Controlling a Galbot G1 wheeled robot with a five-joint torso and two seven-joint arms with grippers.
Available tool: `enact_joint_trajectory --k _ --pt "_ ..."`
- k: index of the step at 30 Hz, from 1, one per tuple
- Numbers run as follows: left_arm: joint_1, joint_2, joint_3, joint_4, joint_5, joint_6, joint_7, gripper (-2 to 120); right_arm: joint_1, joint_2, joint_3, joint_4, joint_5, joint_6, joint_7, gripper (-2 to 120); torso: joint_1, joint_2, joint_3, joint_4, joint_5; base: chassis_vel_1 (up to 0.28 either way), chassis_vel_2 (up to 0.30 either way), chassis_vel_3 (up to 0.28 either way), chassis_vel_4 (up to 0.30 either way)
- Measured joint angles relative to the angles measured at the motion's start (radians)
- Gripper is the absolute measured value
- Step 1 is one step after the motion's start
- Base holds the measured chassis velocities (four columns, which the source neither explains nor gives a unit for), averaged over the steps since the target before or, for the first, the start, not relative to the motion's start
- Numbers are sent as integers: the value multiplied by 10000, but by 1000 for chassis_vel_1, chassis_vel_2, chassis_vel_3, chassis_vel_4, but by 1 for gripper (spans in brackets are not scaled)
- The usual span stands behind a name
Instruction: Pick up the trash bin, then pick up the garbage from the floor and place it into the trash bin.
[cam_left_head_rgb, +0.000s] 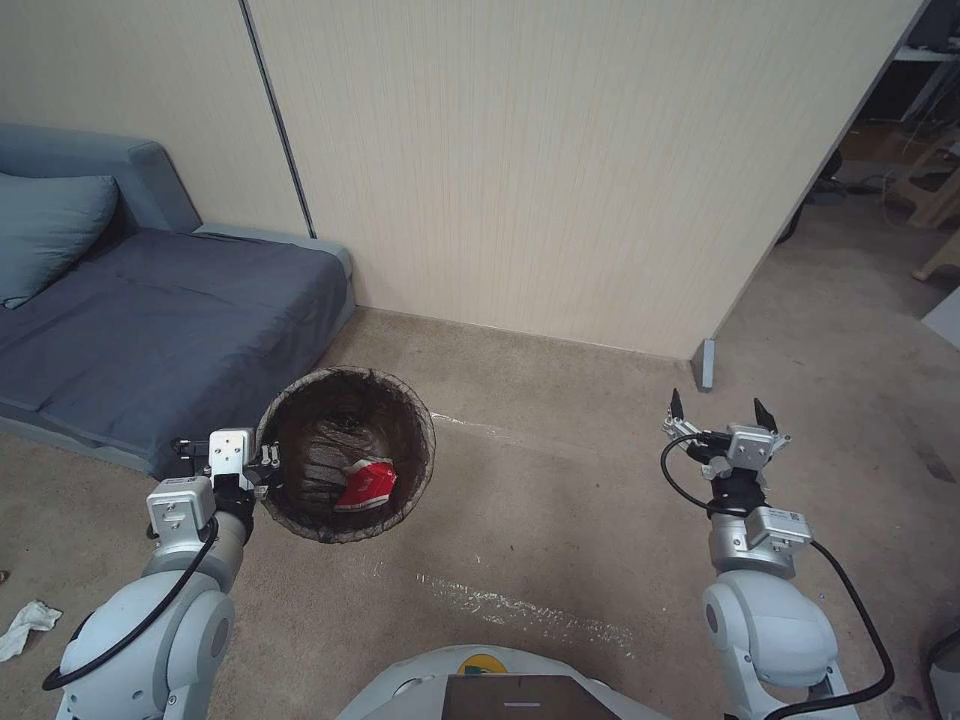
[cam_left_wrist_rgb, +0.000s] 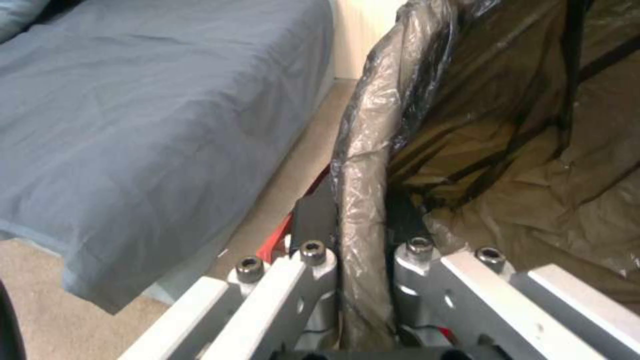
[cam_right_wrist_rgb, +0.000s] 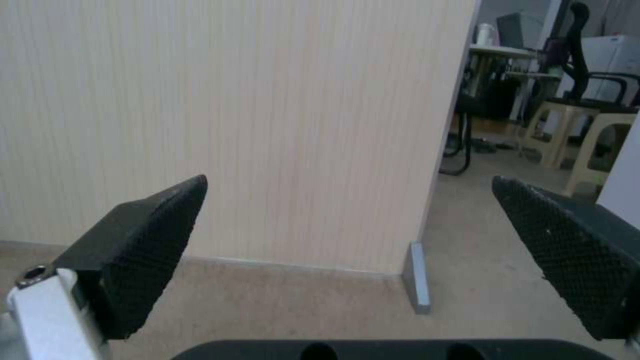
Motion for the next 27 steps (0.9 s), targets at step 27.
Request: enact_joint_trajectory --k 27 --pt "252 -77 -11 0 -42 9 -164 4 105 -71 129 -123 25 1 30 100 0 0 0 2 0 8 5 7 5"
